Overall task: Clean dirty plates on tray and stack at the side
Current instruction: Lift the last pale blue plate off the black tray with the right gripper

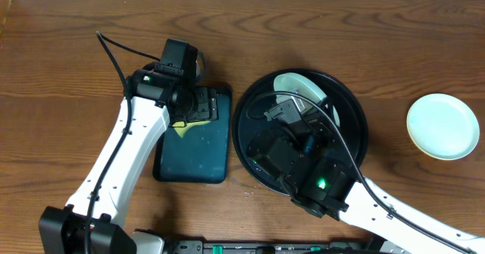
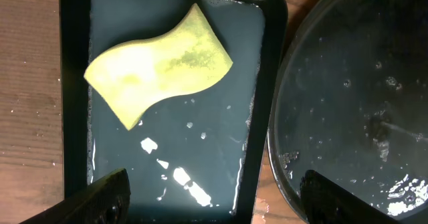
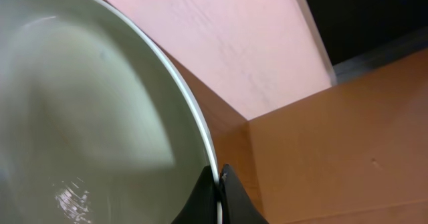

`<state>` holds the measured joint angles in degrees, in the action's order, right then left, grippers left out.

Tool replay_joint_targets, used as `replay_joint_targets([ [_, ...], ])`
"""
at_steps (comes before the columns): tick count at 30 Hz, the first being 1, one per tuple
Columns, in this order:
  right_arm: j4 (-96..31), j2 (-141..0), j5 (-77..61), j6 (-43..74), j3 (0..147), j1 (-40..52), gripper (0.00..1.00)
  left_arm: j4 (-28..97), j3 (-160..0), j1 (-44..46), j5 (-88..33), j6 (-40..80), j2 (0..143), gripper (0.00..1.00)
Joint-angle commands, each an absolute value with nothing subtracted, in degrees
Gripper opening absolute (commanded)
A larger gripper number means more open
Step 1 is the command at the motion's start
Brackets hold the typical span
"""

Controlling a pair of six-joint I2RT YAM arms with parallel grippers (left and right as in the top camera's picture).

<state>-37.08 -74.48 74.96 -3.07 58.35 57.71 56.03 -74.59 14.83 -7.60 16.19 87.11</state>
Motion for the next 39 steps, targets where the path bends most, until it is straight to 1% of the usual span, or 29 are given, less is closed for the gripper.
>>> replay_joint_targets([
  [1, -37.1, -73.4, 79.3, -3.9, 59.0, 58.2, 0.01, 56.3, -74.9, 14.8, -7.9, 15.2, 87.2, 0.82],
  [26, -36.9, -73.4, 79.1, -3.9, 59.0, 58.2, 0.01, 56.3, -74.9, 14.8, -7.9, 15.2, 87.2, 0.82],
  [28, -36.8, -73.4, 76.5, -3.7, 59.0, 58.2, 0.01, 56.3, -74.9, 14.8, -7.9, 15.2, 87.2, 0.82],
  [31, -37.3, -73.6, 65.5, -2.6, 58.9, 58.2, 0.01, 56.3, -74.9, 14.8, -7.9, 15.2, 87.2, 0.82],
  [33, -38.8, -74.0, 70.1, -2.2, 58.9, 57.4, 0.01, 56.3, -74.9, 14.8, -7.9, 15.2, 87.2, 0.82],
  [34, -39.3, -74.3, 74.7, 1.5, 58.8, 56.4, 0.01, 56.3, -74.9, 14.8, -7.9, 15.2, 87.2, 0.82],
  [35, -39.2, -74.3, 75.3, 4.9, 58.9, 55.7, 0.01, 56.3, -74.9, 14.8, -7.9, 15.2, 87.2, 0.82],
  [36, -38.7, -74.3, 71.4, 6.1, 58.9, 55.4, 0.01, 56.3, -74.9, 14.8, -7.9, 15.2, 87.2, 0.82],
  [37, -38.3, -74.3, 65.5, 3.2, 58.9, 55.7, 0.01, 56.3, -74.9, 14.8, -7.9, 15.2, 87.2, 0.82],
  [38, -38.5, -74.3, 62.9, 0.1, 58.9, 56.0, 0.01, 56.3, -74.9, 14.8, -7.9, 15.2, 87.2, 0.82],
  [39, -39.4, -74.5, 65.1, -1.3, 58.8, 56.4, 0.01, 56.3, -74.9, 14.8, -7.9, 15.2, 87.2, 0.82],
])
